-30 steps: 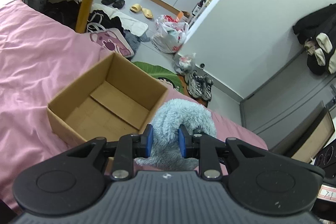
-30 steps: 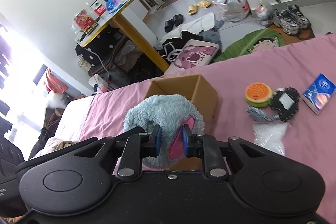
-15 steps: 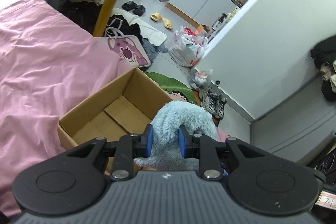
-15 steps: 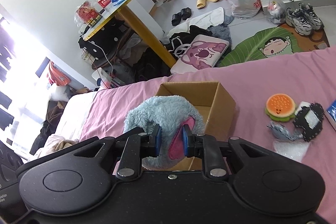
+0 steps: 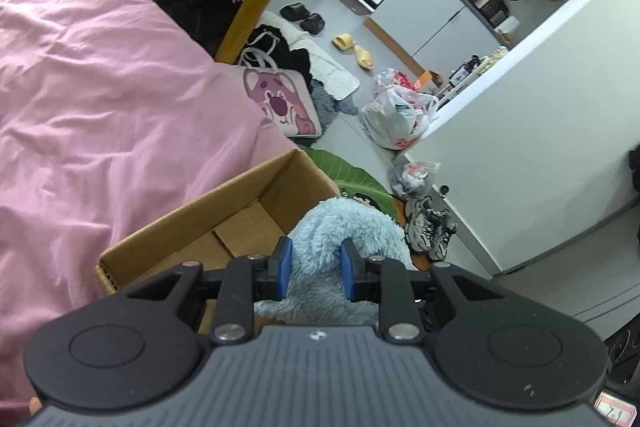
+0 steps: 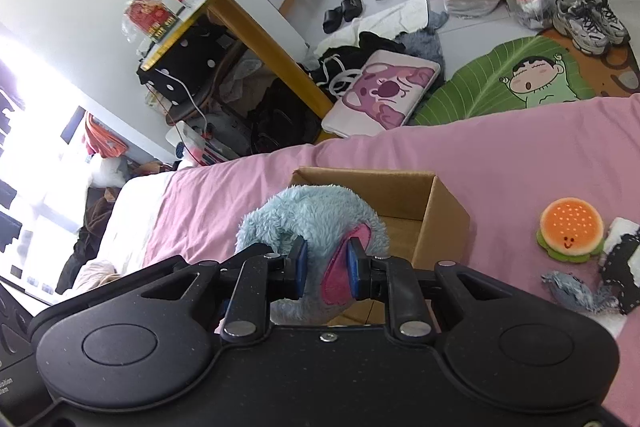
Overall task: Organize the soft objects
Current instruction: 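Carry the grey plush with the right gripper over the cardboard box, then lower the plush into the box and open the right gripper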
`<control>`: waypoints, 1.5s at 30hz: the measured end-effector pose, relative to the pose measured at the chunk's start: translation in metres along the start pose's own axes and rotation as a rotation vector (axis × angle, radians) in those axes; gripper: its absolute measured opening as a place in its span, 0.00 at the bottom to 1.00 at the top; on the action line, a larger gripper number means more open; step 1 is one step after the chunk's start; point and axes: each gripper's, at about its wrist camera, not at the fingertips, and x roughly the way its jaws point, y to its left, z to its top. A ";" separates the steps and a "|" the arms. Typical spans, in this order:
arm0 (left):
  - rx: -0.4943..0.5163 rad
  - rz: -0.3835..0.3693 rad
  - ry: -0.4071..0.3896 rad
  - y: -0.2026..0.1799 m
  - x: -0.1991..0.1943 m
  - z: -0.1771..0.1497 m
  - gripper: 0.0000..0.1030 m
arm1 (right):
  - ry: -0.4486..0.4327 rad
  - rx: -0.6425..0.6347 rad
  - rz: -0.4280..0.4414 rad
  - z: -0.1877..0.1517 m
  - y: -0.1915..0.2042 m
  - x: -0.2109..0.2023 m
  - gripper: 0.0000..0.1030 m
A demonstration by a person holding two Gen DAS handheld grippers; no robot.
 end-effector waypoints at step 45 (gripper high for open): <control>0.022 0.082 0.023 -0.005 -0.028 -0.002 0.78 | -0.049 -0.035 -0.044 -0.013 -0.008 -0.052 0.73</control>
